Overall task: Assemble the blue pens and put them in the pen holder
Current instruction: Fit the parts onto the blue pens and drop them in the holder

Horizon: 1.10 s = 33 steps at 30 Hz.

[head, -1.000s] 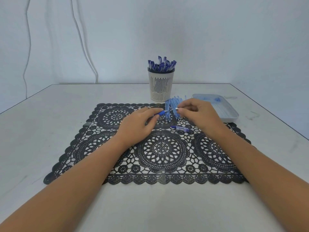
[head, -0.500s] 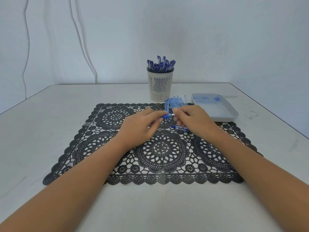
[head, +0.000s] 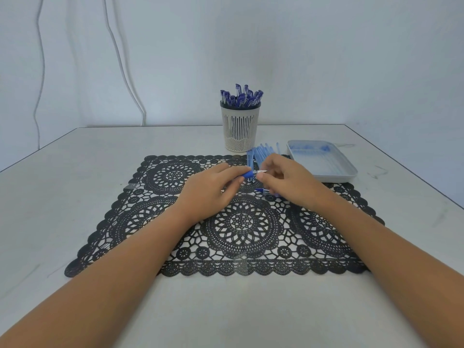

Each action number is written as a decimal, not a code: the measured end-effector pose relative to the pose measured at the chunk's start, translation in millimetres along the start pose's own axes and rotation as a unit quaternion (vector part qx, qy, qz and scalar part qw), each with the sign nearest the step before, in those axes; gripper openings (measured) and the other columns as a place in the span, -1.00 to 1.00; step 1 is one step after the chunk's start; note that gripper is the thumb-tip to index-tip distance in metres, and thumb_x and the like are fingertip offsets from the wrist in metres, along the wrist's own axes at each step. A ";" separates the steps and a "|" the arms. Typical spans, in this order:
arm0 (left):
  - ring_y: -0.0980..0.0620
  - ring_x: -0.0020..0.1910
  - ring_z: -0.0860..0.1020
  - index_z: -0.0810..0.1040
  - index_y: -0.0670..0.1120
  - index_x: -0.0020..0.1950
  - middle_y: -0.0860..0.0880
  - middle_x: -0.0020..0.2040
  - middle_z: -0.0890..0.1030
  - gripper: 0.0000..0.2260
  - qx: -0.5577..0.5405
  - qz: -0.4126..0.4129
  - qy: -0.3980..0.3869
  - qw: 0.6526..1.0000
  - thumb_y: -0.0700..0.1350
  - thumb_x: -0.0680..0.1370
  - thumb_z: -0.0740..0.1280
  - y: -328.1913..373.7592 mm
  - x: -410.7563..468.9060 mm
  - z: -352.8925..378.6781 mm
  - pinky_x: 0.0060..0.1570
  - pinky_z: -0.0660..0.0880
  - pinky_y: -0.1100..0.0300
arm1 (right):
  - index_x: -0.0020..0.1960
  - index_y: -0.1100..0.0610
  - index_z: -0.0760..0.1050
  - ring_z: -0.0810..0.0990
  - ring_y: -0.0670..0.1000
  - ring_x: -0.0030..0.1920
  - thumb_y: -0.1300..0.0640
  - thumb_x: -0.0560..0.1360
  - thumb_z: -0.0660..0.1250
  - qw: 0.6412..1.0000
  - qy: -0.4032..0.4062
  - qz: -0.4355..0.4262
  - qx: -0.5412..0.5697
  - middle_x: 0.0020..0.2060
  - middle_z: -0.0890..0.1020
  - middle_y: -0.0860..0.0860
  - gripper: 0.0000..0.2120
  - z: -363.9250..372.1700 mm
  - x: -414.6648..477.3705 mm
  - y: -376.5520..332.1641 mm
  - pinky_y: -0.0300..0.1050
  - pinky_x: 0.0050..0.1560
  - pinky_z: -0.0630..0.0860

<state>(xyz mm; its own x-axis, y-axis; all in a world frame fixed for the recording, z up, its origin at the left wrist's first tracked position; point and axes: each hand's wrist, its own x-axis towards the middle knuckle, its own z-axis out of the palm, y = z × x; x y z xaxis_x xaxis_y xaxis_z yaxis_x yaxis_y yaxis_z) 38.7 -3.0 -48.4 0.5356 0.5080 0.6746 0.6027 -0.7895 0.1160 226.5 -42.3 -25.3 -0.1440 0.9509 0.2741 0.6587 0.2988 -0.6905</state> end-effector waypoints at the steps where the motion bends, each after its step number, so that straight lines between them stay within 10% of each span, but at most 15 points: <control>1: 0.18 -0.35 0.44 0.55 0.04 0.19 0.11 -0.20 0.55 -0.70 0.004 0.005 0.001 1.000 0.03 0.56 0.14 0.3 0.2 0.3 -0.44 0.24 0.45 | -0.19 -0.03 0.41 0.50 -0.07 -0.35 -0.01 0.57 0.18 1.000 0.006 -0.001 -0.005 -0.37 0.55 -0.07 -0.83 -0.1 0.3 -0.5 -0.07 -0.17 0.47; 28: 0.22 -0.30 0.37 0.57 -0.07 0.10 0.07 -0.22 0.54 -0.69 0.032 0.008 -0.005 0.999 0.02 0.56 0.12 2.3 2.1 0.3 -0.39 0.13 0.52 | -0.12 0.06 0.49 0.35 -0.13 -0.40 0.01 0.57 0.18 0.998 0.002 -0.010 -0.059 -0.41 0.43 -0.09 -0.81 -7.0 3.4 0.8 -0.29 -0.37 0.28; 33: 0.14 -0.28 0.43 0.55 -0.06 0.14 0.04 -0.14 0.57 -0.73 0.031 -0.044 -0.009 0.998 0.01 0.58 0.17 -2.1 2.5 1.4 -0.42 0.19 0.46 | 0.02 0.02 0.50 0.50 -0.05 -0.15 -0.15 0.52 0.19 0.986 -0.036 0.012 -0.162 -0.16 0.54 -0.01 -0.73 -21.8 0.5 10.3 -0.12 -0.12 0.44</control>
<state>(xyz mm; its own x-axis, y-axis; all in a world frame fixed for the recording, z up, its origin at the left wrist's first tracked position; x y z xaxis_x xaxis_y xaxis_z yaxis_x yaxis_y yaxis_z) 39.6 0.4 -48.0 0.4884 0.5815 0.6507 0.6838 -0.7182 0.1286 249.2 -40.6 -17.6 -0.1695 0.9642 0.2038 0.8625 0.2452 -0.4426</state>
